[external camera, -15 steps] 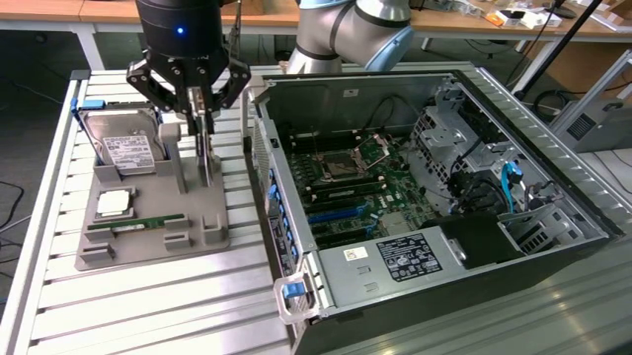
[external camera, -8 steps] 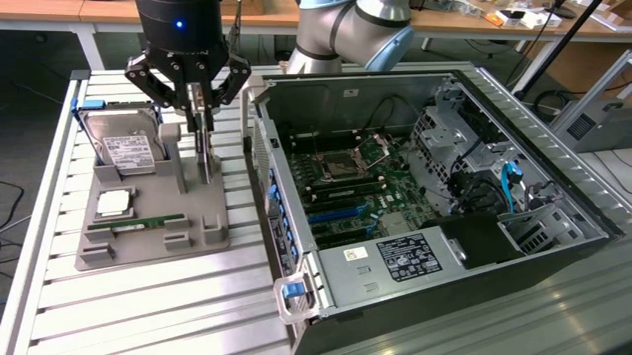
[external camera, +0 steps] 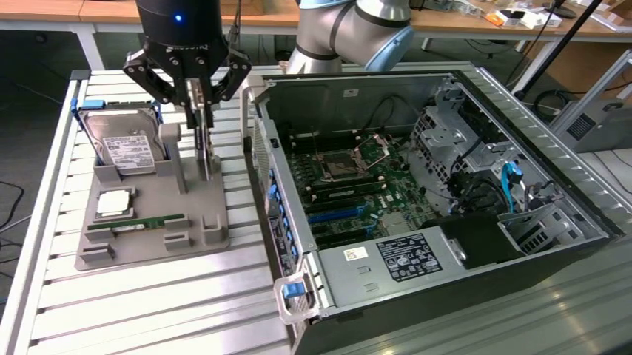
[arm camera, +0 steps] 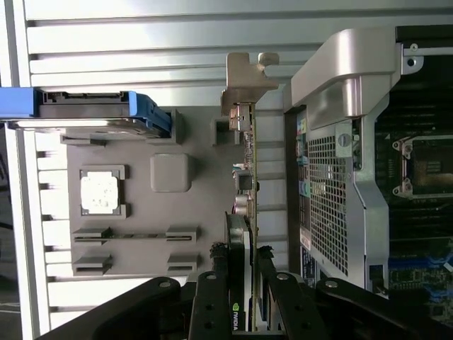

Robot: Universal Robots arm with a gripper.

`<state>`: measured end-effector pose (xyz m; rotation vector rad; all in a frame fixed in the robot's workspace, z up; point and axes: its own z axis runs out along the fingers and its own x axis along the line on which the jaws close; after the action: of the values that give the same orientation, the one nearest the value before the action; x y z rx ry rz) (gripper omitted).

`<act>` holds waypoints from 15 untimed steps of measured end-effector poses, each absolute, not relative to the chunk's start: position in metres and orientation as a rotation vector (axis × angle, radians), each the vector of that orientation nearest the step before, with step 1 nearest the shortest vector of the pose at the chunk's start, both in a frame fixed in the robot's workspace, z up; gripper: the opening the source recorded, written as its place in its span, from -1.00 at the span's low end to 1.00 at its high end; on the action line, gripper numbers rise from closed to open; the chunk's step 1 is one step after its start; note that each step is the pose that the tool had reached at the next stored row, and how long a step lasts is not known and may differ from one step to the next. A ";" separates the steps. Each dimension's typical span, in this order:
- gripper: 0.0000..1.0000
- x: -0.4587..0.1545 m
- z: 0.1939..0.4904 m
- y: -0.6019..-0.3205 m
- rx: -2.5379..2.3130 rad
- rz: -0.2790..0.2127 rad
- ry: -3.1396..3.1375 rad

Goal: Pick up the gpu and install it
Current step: 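Pick up the gpu and move the gpu toward the slot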

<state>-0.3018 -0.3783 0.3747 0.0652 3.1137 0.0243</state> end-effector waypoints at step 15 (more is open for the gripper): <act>-0.47 -0.302 0.388 -0.378 0.065 0.027 3.114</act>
<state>-0.3018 -0.3783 0.3876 0.0653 3.1138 0.0271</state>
